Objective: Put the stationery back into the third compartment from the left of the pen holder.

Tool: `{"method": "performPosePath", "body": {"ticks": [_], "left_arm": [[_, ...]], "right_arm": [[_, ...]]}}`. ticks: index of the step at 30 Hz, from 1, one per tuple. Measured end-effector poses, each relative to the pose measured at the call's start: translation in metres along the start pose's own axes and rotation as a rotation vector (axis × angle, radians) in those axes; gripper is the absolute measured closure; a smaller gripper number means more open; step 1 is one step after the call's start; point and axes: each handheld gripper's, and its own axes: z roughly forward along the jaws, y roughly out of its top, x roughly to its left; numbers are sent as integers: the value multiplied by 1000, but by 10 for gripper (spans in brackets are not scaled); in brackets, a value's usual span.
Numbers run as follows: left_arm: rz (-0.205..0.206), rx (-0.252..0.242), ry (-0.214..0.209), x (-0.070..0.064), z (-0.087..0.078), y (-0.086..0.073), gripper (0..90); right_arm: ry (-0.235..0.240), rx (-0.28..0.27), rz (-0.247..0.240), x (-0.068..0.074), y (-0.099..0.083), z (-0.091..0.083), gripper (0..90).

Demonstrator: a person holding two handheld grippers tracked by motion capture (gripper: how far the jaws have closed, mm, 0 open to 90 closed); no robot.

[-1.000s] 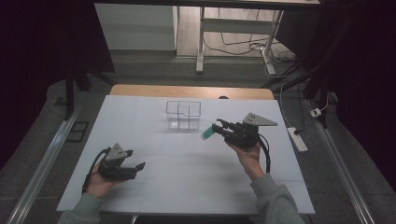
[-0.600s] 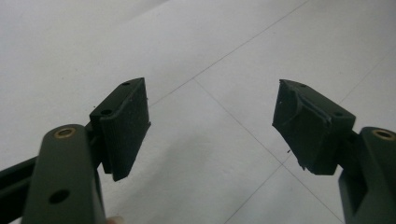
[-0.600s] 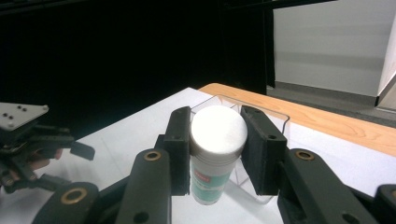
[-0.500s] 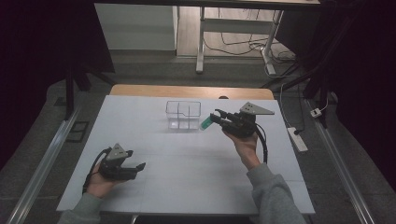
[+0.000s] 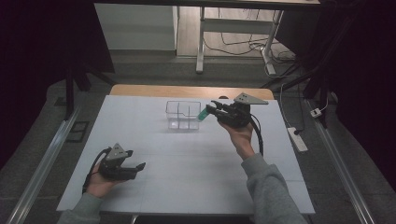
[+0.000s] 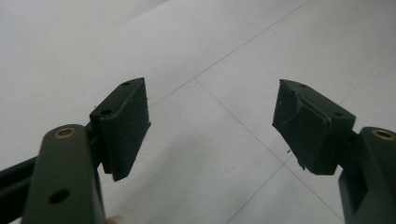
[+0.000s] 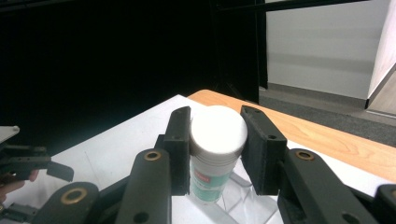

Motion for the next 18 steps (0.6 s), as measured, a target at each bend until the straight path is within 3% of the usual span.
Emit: {"method": "performPosePath", "body": {"ticks": [18], "left_arm": [[0,-5,0,1,-1,0,270]], "right_arm": [[-45,13,19,-15,14,35,637]]}}
